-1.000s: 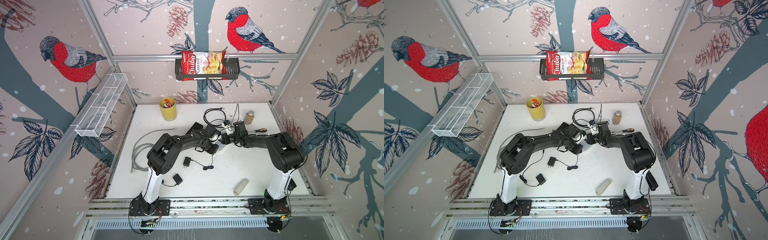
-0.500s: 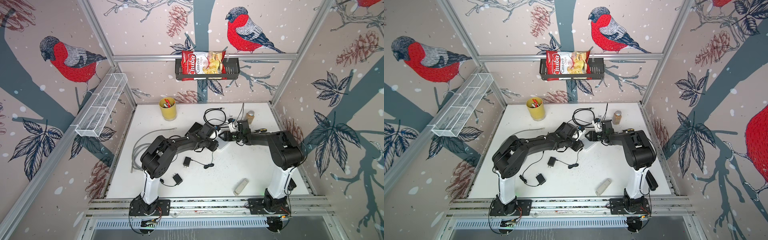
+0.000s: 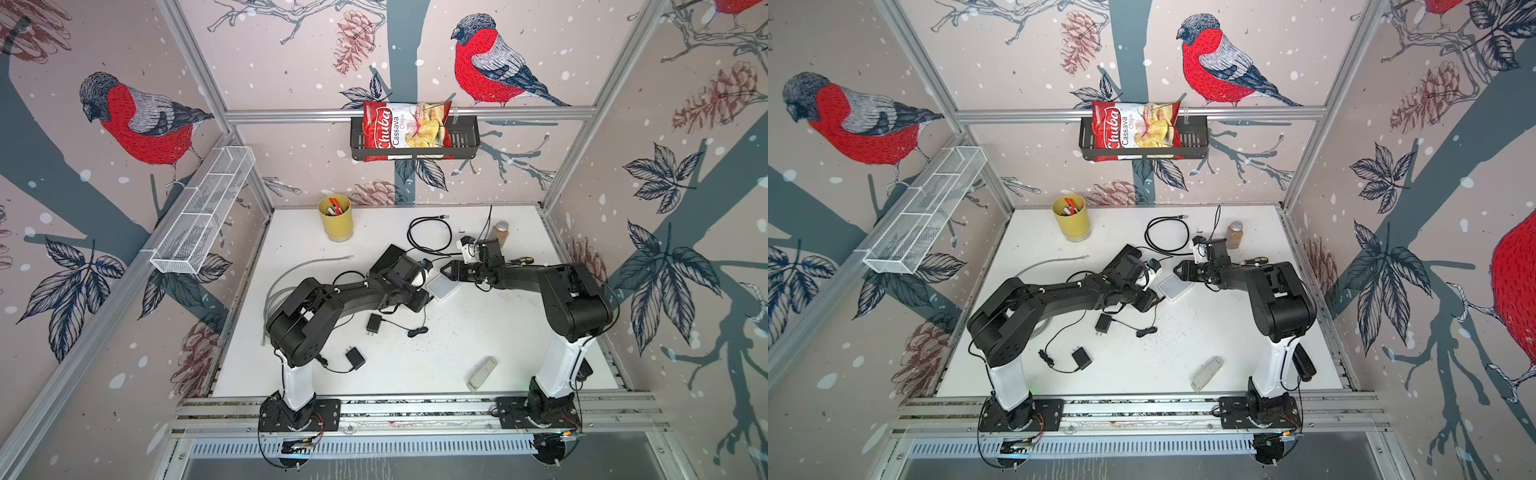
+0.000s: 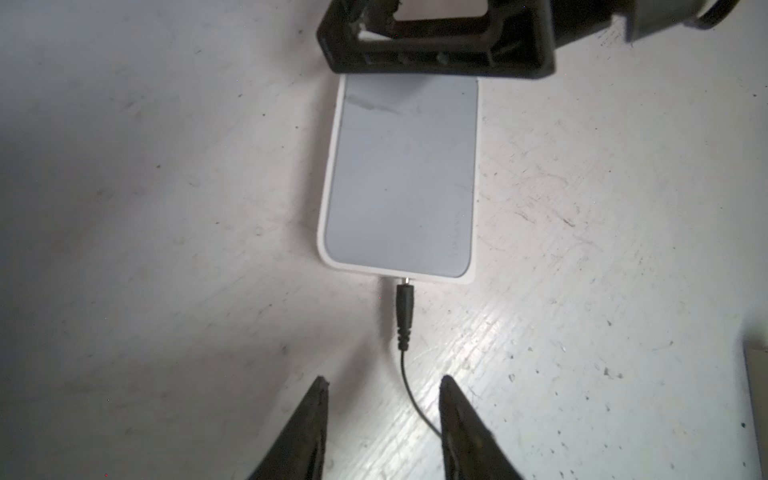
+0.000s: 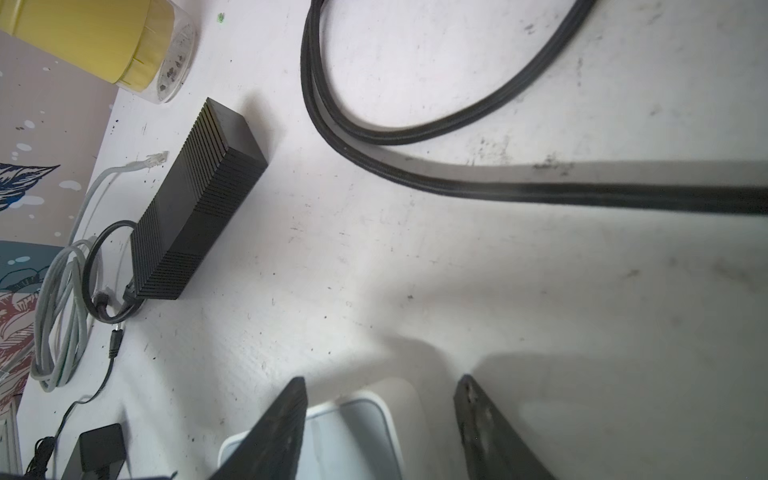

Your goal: Insert the plug into the switch port

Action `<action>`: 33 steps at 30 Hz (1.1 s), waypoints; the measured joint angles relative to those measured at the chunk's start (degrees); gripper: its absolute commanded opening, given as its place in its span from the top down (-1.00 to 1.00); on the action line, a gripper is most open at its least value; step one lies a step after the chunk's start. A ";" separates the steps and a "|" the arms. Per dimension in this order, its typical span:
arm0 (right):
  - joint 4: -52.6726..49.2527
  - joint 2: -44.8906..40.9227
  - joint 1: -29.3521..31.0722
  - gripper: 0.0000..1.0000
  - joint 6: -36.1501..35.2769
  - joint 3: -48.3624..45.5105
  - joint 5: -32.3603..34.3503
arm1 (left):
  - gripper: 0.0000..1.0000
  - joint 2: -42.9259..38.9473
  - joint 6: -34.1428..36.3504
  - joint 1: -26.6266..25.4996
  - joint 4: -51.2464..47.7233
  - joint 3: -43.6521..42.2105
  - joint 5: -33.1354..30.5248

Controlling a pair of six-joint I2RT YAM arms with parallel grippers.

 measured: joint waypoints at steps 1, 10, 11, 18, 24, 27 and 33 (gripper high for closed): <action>-0.07 0.00 0.00 -0.19 0.00 0.00 0.00 | 0.14 0.33 0.00 -0.44 0.17 0.02 -0.02; 0.07 0.07 0.15 -0.16 -0.02 -0.11 0.20 | 0.47 3.87 -0.63 -1.40 -0.31 1.99 -3.15; 0.09 0.11 0.15 -0.16 -0.02 -0.15 0.20 | 0.51 4.11 -0.63 -1.49 -0.33 2.14 -3.23; 0.28 0.37 0.13 -0.13 -0.02 -0.33 -0.15 | 0.71 5.51 -0.61 -2.78 -0.28 3.43 -4.55; 1.22 0.61 0.87 -0.12 -0.94 -0.37 0.07 | 0.97 5.88 -0.61 -3.02 -0.20 3.76 -5.66; 1.38 0.63 1.81 -0.11 -1.36 -0.44 0.76 | 1.00 6.14 -0.61 -3.02 -0.37 4.31 -6.14; 3.96 0.20 2.47 -0.10 -2.45 -2.21 1.75 | 1.00 6.69 -0.59 -3.02 -1.97 5.64 -6.58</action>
